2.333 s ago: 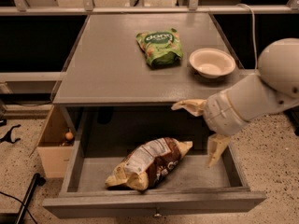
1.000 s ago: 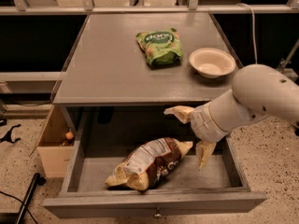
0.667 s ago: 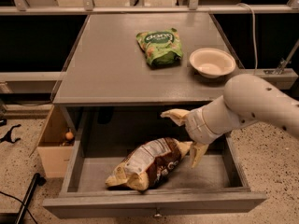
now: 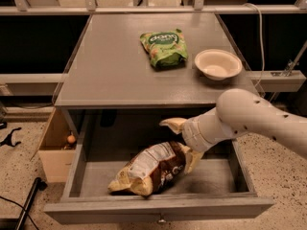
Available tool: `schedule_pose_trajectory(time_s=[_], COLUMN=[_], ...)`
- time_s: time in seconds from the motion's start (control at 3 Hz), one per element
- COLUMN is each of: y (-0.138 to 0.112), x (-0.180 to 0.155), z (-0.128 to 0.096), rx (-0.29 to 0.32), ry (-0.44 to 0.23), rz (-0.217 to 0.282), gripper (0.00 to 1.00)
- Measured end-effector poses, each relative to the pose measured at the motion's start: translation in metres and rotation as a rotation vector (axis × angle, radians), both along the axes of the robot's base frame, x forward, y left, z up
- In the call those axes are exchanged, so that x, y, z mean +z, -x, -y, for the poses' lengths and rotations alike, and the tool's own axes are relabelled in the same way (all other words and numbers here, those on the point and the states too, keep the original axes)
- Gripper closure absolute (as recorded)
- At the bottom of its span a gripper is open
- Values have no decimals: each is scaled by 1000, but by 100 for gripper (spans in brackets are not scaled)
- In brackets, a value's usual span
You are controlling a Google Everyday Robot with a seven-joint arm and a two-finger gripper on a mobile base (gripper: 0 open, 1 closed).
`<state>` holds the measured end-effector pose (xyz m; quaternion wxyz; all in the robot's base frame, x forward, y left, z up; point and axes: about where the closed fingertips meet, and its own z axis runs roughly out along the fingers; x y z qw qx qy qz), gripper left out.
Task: Pick brown chip bag from top drawer and place on counter
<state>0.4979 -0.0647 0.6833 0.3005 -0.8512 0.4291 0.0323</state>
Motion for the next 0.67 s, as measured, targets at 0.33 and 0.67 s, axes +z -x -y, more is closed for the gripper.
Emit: schedule_pose_trajectory(time_s=[0.33,0.67], y=[9,27], x=[-8,-16], z=[-8,-19], rx=[10,36], ry=[4,5], rz=[-2,-23], gripper=[13,15])
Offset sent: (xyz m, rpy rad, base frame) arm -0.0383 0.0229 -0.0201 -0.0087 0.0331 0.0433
